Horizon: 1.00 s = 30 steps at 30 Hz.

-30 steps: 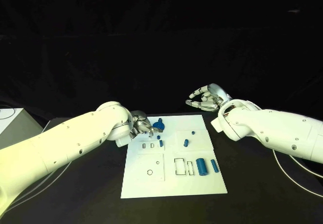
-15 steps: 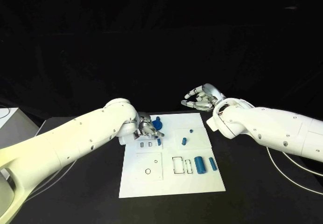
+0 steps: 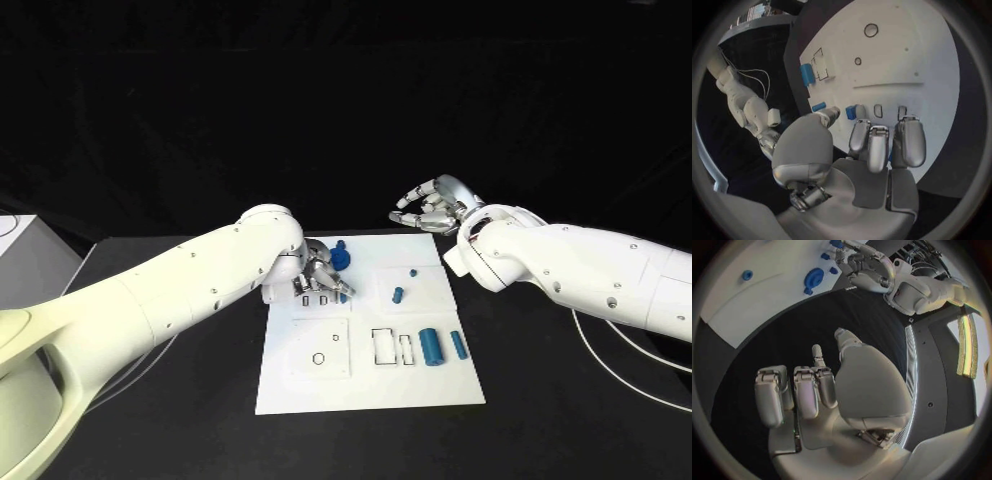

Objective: Assemble the parts on the task board

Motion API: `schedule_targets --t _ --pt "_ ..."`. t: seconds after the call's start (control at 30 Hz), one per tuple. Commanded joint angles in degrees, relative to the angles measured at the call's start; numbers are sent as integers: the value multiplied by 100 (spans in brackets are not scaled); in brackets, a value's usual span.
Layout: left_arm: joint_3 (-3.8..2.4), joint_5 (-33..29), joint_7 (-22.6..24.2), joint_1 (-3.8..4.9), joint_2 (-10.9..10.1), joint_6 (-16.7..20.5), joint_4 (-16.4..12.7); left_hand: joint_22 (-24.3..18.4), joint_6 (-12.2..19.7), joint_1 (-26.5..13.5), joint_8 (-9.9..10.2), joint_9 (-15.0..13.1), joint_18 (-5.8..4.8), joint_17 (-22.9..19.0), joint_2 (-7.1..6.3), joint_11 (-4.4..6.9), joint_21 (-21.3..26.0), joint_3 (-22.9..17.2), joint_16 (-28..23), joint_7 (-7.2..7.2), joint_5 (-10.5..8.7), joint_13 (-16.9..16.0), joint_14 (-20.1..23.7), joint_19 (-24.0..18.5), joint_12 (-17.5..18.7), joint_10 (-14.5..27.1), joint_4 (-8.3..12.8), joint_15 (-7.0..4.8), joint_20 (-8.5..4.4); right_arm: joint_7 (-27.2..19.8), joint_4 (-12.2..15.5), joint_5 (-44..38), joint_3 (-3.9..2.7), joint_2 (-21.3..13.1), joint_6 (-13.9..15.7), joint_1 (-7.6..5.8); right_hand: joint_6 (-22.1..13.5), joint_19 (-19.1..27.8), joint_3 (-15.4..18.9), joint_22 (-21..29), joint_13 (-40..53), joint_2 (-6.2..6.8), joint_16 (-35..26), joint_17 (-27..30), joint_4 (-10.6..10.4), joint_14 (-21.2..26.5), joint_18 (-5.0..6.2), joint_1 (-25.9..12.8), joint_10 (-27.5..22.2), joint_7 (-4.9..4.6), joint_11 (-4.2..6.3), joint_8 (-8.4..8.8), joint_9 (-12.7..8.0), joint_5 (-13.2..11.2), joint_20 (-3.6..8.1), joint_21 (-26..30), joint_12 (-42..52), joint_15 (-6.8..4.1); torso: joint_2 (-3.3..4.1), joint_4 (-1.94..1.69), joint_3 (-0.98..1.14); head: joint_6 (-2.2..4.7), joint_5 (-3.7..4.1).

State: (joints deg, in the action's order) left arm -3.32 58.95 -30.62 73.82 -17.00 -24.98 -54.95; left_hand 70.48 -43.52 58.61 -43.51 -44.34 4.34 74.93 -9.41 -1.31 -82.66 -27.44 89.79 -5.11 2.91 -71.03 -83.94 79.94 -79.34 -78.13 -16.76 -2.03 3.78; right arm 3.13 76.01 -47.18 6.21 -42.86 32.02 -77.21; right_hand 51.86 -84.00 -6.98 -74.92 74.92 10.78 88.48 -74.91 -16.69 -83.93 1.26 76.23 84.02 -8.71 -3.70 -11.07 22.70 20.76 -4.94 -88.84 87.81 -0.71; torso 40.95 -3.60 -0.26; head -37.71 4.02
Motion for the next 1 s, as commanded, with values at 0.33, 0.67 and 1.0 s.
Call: schedule_targets --t 0.33,0.67,1.0 --pt "0 134 -6 -5 35 -92 27 -9 -1 -21 -42 -32 -42 1507 -24 35 -18 -62 21 5 19 8 -606 -10 18 23 -11 -39 -30 111 17 -143 -2 -33 -148 -16 -58 -552 28 -1387 1324 1 -27 -1118 3 -515 -88 -52 380 -3 -24 -26 10 18 -14 21 -14 18 90 36 -50 -33 -7" --pt "-3 123 2 -7 16 25 3 -15 25 -19 -39 -151 -40 1501 55 46 -13 -284 18 15 21 23 -604 -14 32 38 8 -49 -39 131 16 -153 -3 -26 -192 -18 -61 -555 29 -1393 1329 -6 -21 -1131 2 -518 -90 -62 387 -4 -25 -27 12 18 -15 14 -7 19 108 26 -55 -35 -8" --pt "-6 107 -6 -7 7 10 -20 -18 48 111 -16 -282 -40 1494 25 53 -7 -607 15 21 22 23 -601 -17 40 45 38 -56 -47 154 12 -168 -3 -17 -249 -18 -61 -555 29 -1393 1329 -6 -21 -1131 2 -518 -90 -62 387 -4 -25 -27 12 18 -15 14 -7 19 127 15 -72 -28 -6"
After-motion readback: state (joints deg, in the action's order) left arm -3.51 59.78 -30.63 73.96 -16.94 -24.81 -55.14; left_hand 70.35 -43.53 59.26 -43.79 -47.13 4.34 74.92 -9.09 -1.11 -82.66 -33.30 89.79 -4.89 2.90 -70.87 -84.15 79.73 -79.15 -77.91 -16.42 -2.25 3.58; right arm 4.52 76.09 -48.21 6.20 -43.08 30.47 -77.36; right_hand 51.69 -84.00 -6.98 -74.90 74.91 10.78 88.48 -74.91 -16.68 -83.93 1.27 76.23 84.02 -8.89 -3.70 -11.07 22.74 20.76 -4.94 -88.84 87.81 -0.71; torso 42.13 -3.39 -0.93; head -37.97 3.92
